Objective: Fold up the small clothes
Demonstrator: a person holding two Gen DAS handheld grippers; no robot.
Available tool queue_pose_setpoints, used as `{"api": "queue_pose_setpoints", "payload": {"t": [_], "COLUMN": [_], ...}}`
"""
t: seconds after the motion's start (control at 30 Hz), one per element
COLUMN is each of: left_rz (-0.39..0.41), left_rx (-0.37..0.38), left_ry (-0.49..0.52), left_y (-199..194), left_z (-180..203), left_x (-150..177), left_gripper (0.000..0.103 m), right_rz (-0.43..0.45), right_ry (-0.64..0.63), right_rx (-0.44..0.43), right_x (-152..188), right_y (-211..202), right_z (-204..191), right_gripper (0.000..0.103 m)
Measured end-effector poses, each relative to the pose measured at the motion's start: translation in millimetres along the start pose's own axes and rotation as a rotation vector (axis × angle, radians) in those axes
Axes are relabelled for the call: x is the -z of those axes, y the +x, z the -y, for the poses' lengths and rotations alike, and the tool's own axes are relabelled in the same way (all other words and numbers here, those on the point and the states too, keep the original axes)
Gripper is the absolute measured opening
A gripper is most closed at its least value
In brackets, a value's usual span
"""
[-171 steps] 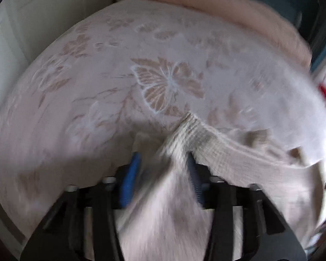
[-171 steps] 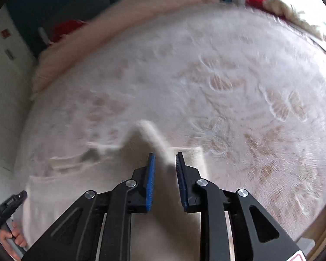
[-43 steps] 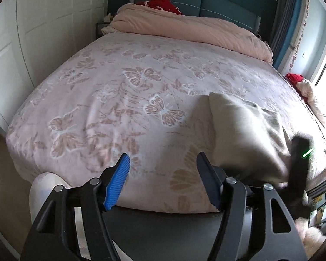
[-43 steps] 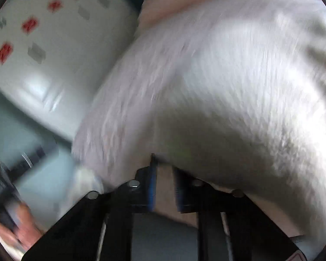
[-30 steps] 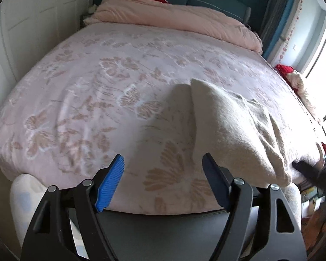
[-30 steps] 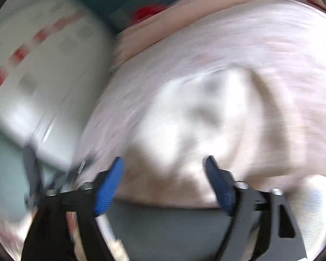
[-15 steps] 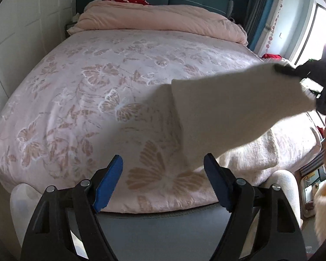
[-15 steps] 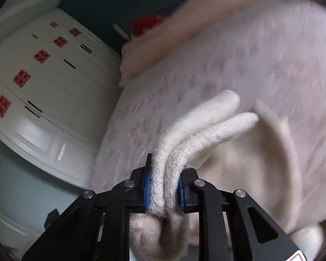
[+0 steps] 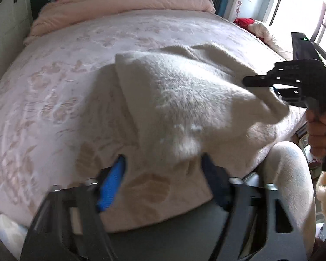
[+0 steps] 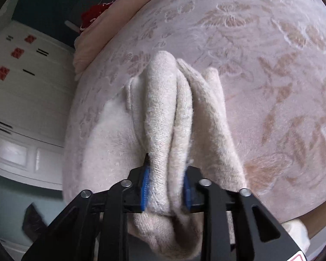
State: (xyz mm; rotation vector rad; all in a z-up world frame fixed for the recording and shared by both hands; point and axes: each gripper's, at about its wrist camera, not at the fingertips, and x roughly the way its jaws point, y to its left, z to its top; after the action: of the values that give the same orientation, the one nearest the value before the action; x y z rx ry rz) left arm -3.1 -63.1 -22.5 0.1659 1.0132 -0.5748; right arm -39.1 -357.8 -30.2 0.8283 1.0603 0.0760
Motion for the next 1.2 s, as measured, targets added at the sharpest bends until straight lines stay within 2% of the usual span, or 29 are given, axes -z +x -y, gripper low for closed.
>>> {"api": "queue_pose_setpoints", "payload": {"t": [0.03,0.1,0.13,0.23,0.3,0.33,0.4,0.43,0.47,0.5,0.53,0.57,0.63,0.67,0.7,0.77,0.87,0.9,0.93,0.97,1.03,1.07,1.1,1.13,1.17,1.2], "left_rz": [-0.021,-0.049,-0.049,-0.001,-0.005,-0.029,-0.089,-0.109,-0.102,-0.091,-0.088,-0.085,-0.078,-0.071,-0.068,-0.047,0.003,0.018,0.039,0.050,0.071,0.076,0.079,0.085,0.098,0.105], "left_rx": [0.009,0.042,0.056,0.101,0.106,0.108,0.090,0.071,0.059,0.061,0.068,0.082,0.097,0.097,0.094,0.080,0.023,0.008,-0.013,-0.022,-0.038,-0.045,-0.054,-0.059,-0.057,-0.057], "left_ry": [-0.006,-0.049,-0.077,-0.135,-0.165,-0.178,-0.180,-0.169,-0.159,-0.156,-0.157,-0.164,-0.174,-0.169,-0.163,-0.147,-0.146,-0.148,-0.158,-0.163,-0.170,-0.175,-0.183,-0.190,-0.202,-0.218], "left_y": [7.8,18.8,17.6,-10.8,-16.6,-10.1,11.0,21.4,22.1,18.2,15.1,10.2,-0.3,-7.0,-10.3,-26.1,-47.1,-52.2,-59.5,-62.6,-70.2,-73.0,-75.7,-78.8,-82.0,-84.0], "left_z": [-2.2,-7.6,-11.0,-21.0,-29.4,-32.7,-34.1,-31.8,-29.5,-28.2,-28.4,-29.9,-34.0,-36.3,-35.9,-38.1,-40.4,-42.5,-45.3,-47.1,-51.7,-54.1,-57.2,-61.1,-65.1,-68.2], "left_x": [-1.9,-5.4,-8.2,-15.4,-13.2,-9.5,2.0,8.8,11.5,11.5,10.5,8.8,8.0,9.3,9.4,13.2,17.6,17.6,16.9,16.1,13.5,12.1,10.6,9.5,9.4,9.8], "left_gripper": [0.042,0.028,0.025,0.017,0.011,0.009,0.008,0.008,0.008,0.008,0.008,0.010,0.013,0.013,0.015,0.017,0.031,0.039,0.043,0.045,0.047,0.048,0.050,0.051,0.054,0.057], "right_rz": [-0.001,-0.021,-0.010,0.111,0.176,0.161,0.025,0.013,0.050,0.067,0.089,0.114,0.171,0.201,0.233,0.255,0.186,0.153,0.098,0.008,-0.117,-0.081,-0.072,-0.076,-0.034,0.005], "right_ry": [0.006,0.032,0.036,0.019,-0.013,-0.012,0.031,0.065,0.122,0.136,0.128,0.101,0.031,0.007,-0.027,-0.122,-0.280,-0.323,-0.369,-0.406,-0.472,-0.496,-0.478,-0.453,-0.425,-0.425], "right_rx": [0.008,0.014,0.003,-0.111,-0.114,-0.070,0.062,0.032,-0.030,-0.044,-0.020,0.043,0.198,0.230,0.227,0.129,-0.001,-0.023,-0.025,0.005,0.120,0.099,0.099,0.099,0.062,0.024], "right_x": [4.5,9.1,11.6,14.1,21.2,24.3,32.1,37.9,41.9,42.3,42.3,42.4,43.7,44.0,43.8,44.6,49.0,52.9,58.2,65.4,79.0,83.6,79.7,75.3,68.9,70.6], "right_y": [2.0,14.4,13.2,-31.2,-53.4,-47.6,-4.1,3.3,-3.2,-11.8,-20.6,-30.3,-51.5,-58.3,-66.9,-79.5,-58.0,-42.5,-15.2,24.9,90.4,100.1,91.3,81.2,59.5,39.4], "right_z": [3.9,9.2,8.5,-11.6,-12.7,-1.7,34.2,44.4,50.6,48.4,43.3,35.4,15.4,6.8,-5.0,-41.1,-105.0,-121.5,-135.6,-140.2,-132.1,-130.5,-137.4,-144.3,-151.2,-155.1], "right_gripper": [0.034,0.025,0.021,0.018,0.018,0.018,0.020,0.021,0.023,0.025,0.033,0.040,0.041,0.041,0.041,0.038,0.035,0.035,0.035,0.035,0.034,0.034,0.034,0.029,0.024,0.023]}}
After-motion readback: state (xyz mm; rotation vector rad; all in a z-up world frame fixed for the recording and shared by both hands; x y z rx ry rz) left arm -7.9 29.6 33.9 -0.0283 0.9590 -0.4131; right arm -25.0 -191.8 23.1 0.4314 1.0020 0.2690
